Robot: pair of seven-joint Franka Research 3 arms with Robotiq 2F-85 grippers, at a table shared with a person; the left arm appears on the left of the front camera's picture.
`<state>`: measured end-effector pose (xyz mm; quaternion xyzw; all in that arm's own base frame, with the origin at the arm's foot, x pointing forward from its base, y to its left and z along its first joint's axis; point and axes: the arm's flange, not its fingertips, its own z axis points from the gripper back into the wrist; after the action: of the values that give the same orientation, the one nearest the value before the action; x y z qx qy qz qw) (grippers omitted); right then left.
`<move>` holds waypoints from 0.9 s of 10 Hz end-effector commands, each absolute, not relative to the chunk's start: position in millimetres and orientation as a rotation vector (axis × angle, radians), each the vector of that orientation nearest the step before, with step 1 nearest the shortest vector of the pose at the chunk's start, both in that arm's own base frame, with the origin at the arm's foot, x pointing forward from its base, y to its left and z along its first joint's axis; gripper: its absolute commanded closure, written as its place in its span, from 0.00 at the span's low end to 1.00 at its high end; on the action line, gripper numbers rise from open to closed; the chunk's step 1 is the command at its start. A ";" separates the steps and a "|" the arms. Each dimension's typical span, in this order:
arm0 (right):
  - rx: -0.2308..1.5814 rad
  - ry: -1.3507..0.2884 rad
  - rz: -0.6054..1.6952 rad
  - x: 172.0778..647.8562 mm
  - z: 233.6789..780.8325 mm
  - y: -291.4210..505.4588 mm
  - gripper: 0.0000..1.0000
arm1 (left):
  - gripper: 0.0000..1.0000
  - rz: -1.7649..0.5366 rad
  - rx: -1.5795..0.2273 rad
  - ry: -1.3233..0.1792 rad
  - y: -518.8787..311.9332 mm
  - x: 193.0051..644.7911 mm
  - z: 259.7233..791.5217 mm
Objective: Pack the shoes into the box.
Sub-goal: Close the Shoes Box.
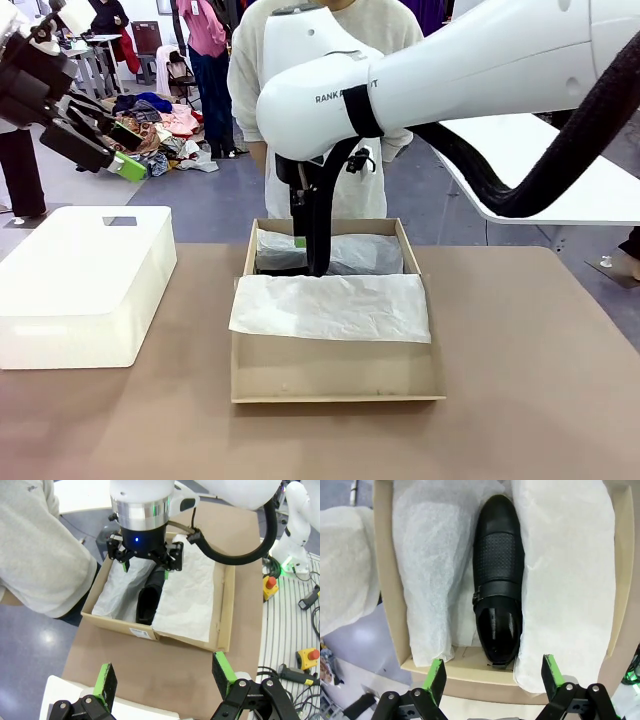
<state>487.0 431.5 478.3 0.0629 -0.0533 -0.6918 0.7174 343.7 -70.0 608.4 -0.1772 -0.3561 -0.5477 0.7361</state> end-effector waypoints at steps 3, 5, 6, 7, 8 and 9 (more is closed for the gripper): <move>0.140 -0.112 -1.202 493.5 507.0 371.2 0.00 | 0.00 -1.214 -0.404 -0.792 -70.0 343.9 608.3; 0.163 -0.100 -1.011 498.4 512.1 336.6 0.00 | 0.00 -1.214 -0.404 -0.792 -70.0 343.9 608.3; 0.153 -0.088 -0.897 501.6 513.3 318.4 0.00 | 0.00 -1.214 -0.404 -0.792 -70.0 343.9 608.3; 0.144 -0.094 -0.732 505.2 512.2 298.0 0.00 | 0.00 -1.214 -0.404 -0.792 -70.0 343.9 608.3; 0.156 -0.095 -0.598 508.1 509.7 280.6 0.00 | 0.00 -1.214 -0.404 -0.792 -70.0 343.9 608.3; 0.176 -0.112 -0.518 513.2 505.8 264.4 0.00 | 0.00 -1.214 -0.404 -0.792 -70.0 343.9 608.3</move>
<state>518.4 288.1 512.2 0.0588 -0.0574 -0.3101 0.9471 343.8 -70.0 608.3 -0.1772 -0.3560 -0.5476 0.7362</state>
